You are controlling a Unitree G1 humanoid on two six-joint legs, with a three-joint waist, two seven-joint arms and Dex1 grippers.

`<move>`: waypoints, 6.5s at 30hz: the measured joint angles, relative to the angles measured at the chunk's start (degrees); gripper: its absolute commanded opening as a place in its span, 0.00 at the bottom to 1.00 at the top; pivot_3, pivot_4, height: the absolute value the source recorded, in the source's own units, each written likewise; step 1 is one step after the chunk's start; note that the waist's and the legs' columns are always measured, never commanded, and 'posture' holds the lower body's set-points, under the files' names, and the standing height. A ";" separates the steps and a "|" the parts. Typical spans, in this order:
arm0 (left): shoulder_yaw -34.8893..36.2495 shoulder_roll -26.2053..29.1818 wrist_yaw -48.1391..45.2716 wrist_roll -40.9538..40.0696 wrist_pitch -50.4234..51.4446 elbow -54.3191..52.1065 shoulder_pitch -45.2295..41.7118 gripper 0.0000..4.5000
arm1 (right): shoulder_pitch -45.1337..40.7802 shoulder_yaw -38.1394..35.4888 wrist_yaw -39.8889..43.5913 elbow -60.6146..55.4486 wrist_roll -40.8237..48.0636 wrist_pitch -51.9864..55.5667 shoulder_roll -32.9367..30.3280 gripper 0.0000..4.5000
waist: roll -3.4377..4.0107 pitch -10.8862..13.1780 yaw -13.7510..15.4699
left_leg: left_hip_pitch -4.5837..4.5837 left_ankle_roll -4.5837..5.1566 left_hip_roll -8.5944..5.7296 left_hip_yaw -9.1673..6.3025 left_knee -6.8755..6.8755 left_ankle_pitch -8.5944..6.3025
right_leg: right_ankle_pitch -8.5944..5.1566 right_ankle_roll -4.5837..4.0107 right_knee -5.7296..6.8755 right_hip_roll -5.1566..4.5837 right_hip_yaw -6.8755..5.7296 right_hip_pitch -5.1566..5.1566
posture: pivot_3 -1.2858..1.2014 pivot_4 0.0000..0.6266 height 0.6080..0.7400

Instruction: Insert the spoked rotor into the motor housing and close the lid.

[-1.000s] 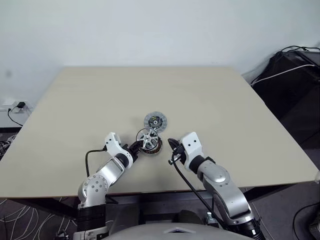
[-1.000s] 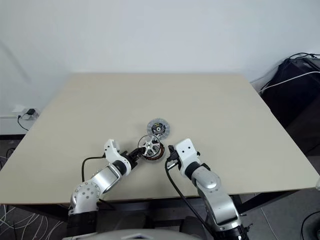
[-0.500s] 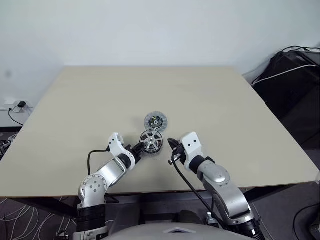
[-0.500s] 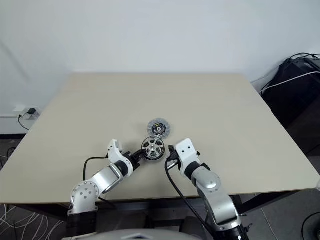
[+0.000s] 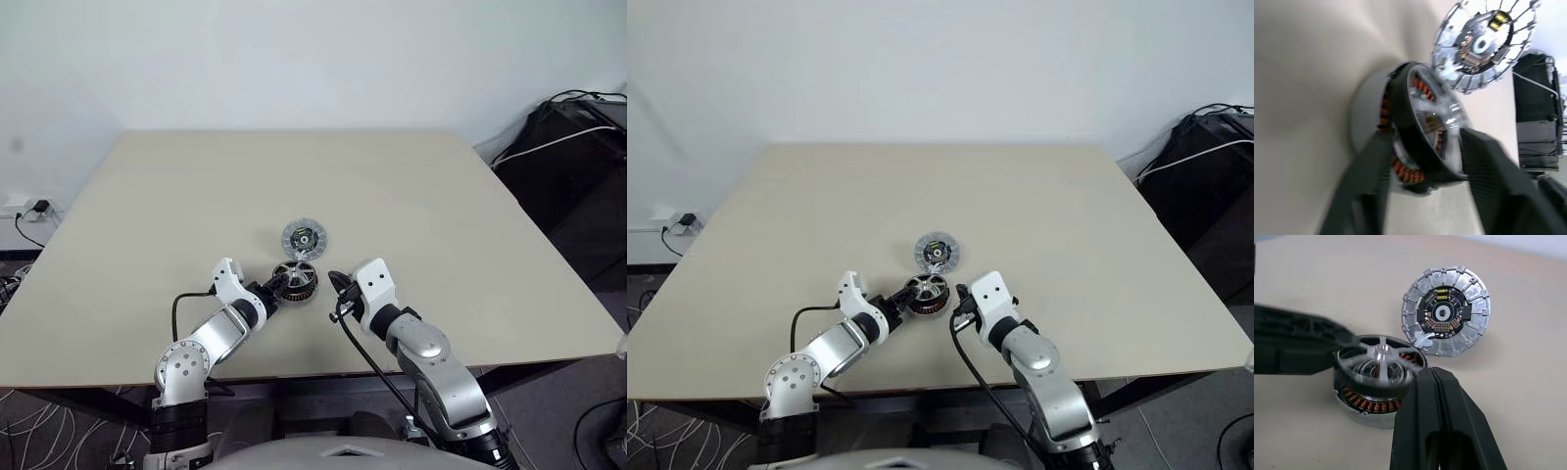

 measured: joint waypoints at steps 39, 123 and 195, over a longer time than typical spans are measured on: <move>-16.06 17.67 -44.47 51.18 -65.22 9.44 18.62 0.00 | -13.34 4.15 2.27 16.06 0.64 0.68 7.07 0.00 | 0.27 0.10 -0.53 | -0.03 0.00 0.03 0.40 -0.60 -0.01 | -0.06 -0.11 -0.18 -0.06 0.34 -0.42 | 0.52 0.00 1.00; -18.61 17.46 -48.91 51.40 -66.20 9.26 19.50 0.00 | -32.54 20.16 35.94 29.45 -18.85 -8.31 -9.17 0.03 | 0.55 -0.27 -0.43 | -0.01 0.10 0.04 0.45 -0.17 -0.06 | 0.05 -0.05 0.06 -0.08 0.35 -0.31 | 0.52 0.00 1.00; -19.93 17.02 -49.76 51.33 -64.29 11.06 19.93 0.00 | -23.69 -6.89 2.04 0.82 8.62 13.74 8.56 0.08 | 0.86 -0.61 -1.81 | -0.61 0.10 0.11 0.50 -0.04 0.07 | 0.63 -0.18 0.03 0.36 0.90 -1.14 | 0.52 0.00 1.00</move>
